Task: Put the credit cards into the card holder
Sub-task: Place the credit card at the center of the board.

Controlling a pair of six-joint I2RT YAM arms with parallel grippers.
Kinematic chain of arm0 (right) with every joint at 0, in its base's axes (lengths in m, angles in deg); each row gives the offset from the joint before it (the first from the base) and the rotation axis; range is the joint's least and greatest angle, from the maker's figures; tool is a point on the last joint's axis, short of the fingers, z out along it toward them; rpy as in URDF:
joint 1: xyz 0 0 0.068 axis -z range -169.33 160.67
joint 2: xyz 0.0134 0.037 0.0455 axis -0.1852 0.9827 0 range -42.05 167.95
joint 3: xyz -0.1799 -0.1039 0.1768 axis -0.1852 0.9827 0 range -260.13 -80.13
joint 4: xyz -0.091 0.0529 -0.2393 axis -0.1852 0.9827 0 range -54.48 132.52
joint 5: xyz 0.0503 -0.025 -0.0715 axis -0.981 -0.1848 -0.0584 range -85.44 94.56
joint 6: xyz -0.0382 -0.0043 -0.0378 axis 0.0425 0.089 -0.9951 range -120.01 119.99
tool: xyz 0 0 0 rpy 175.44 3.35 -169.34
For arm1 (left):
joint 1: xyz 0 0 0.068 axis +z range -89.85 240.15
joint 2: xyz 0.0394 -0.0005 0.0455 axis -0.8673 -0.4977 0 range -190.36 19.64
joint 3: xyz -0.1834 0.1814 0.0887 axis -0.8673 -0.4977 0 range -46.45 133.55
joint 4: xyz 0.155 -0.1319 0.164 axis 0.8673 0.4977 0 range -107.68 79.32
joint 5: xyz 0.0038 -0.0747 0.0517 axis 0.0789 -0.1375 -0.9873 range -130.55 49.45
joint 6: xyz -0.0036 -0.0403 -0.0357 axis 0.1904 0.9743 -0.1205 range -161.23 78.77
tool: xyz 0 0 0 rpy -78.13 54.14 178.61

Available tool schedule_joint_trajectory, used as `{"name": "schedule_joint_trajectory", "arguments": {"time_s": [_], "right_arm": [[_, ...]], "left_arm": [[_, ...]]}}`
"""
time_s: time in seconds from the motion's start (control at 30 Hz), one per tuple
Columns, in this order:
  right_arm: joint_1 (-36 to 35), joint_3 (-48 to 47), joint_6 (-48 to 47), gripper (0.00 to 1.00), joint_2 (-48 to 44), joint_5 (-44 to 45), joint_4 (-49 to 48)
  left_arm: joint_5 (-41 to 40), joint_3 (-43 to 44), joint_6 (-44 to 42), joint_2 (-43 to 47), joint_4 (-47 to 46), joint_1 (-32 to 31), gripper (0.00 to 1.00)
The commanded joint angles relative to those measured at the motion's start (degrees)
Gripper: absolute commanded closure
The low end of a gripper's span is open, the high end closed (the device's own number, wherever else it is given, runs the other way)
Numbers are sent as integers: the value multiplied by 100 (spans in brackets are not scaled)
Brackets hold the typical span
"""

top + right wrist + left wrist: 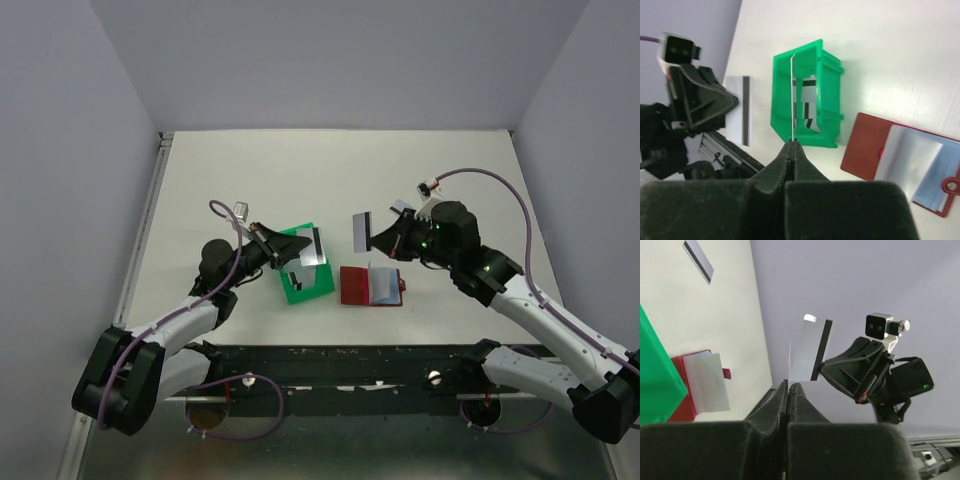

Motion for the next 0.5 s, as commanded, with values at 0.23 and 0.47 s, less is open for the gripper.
{"name": "schedule_joint_trajectory", "arguments": {"time_s": [0.23,0.47], "right_arm": [[36,276,-370,100,-654,969,949],[54,434,-414,100,-1014,1232,1204]], "left_arm": [[-321,3128,-3181,-1679,3756,-83,100],[-653,4676,-3963,-3290,4811,-460,100]]}}
